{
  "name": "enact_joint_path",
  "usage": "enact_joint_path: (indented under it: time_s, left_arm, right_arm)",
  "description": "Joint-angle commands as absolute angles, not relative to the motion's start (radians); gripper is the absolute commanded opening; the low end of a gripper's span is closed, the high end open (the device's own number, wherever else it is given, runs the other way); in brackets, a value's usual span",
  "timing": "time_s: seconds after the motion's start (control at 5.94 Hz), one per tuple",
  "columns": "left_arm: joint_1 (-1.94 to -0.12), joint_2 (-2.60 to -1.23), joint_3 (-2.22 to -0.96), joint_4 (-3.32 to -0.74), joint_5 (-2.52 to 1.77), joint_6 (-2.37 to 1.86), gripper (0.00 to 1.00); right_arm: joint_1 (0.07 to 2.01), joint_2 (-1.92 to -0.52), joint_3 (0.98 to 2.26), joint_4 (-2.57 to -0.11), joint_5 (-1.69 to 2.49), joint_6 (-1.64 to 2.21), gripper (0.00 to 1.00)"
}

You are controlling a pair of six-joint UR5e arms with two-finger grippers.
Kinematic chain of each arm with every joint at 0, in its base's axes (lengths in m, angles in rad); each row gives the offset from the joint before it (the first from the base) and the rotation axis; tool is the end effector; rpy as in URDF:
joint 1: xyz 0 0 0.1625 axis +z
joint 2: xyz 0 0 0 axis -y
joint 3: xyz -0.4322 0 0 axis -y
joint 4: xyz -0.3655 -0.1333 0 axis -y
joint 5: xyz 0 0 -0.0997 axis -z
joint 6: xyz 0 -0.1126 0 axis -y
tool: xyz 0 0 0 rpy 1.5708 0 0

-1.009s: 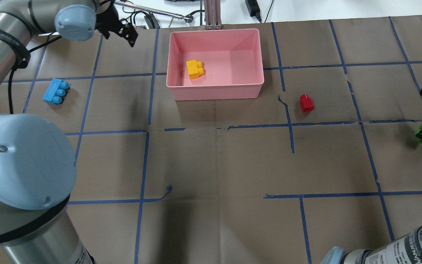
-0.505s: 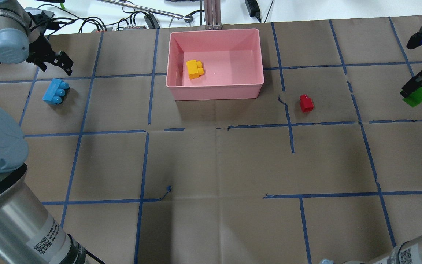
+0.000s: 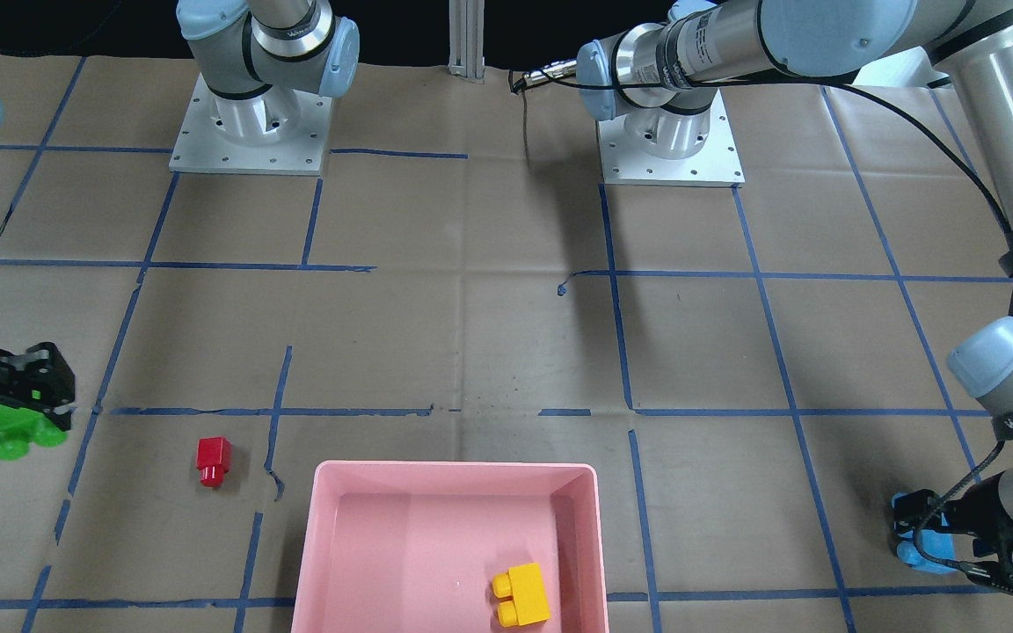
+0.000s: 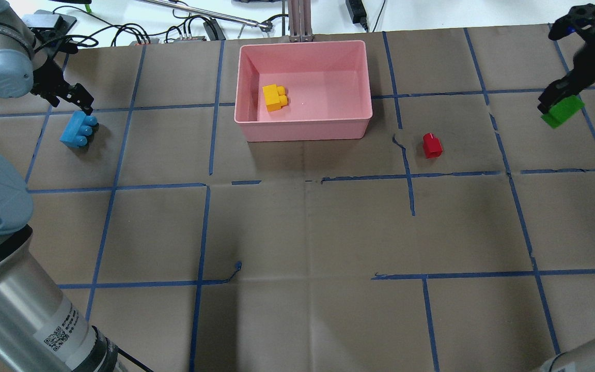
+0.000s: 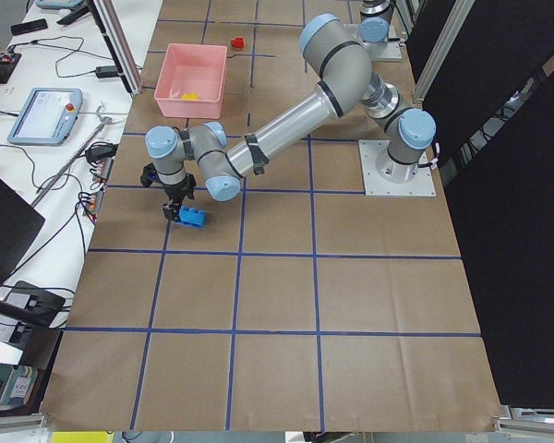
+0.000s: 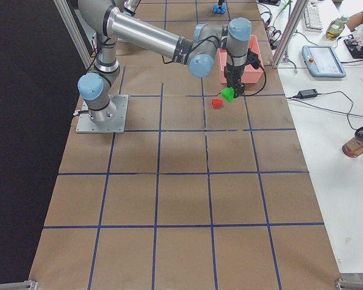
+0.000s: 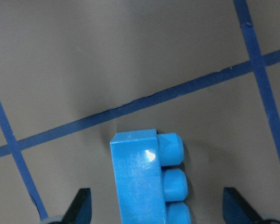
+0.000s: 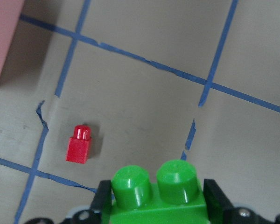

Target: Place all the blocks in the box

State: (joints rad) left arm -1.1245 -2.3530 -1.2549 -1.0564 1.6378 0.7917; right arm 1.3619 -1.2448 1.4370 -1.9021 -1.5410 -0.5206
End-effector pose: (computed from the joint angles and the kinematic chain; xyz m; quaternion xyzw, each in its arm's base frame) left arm 0.2043 -0.7183 0.1973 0.1709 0.9844 -0.0001 0.0412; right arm 0.0069 -0.6266 0.4045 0.1559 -0.9852 0.0702 0.0109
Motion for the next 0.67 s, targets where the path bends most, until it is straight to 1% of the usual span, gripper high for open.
enact_joint_path:
  time_s: [0.0,0.17,0.34,0.5]
  left_arm:
    - [-1.121,-2.39,-1.255,-1.043,1.643,0.793,0.96]
    - [-1.12,-2.39,-1.256,-1.051,1.64,0.789,0.59]
    - [-1.123,-2.379,-1.252,-1.06,1.638,0.781,0.11]
    - [-1.132,-2.366,-1.238,-1.11,1.634,0.764,0.0]
  right_arm:
    - [1.576,-1.186,1.335,-1.891,-1.534,-0.199,0.23]
    - [1.659,-1.127,1.274,-1.902,-1.534,-0.064,0.23]
    - [1.721,-1.041,1.185,-1.905,-1.534,0.048,0.22]
    - [1.753,-0.946,1.12,-1.913,-1.534,0.101,0.22]
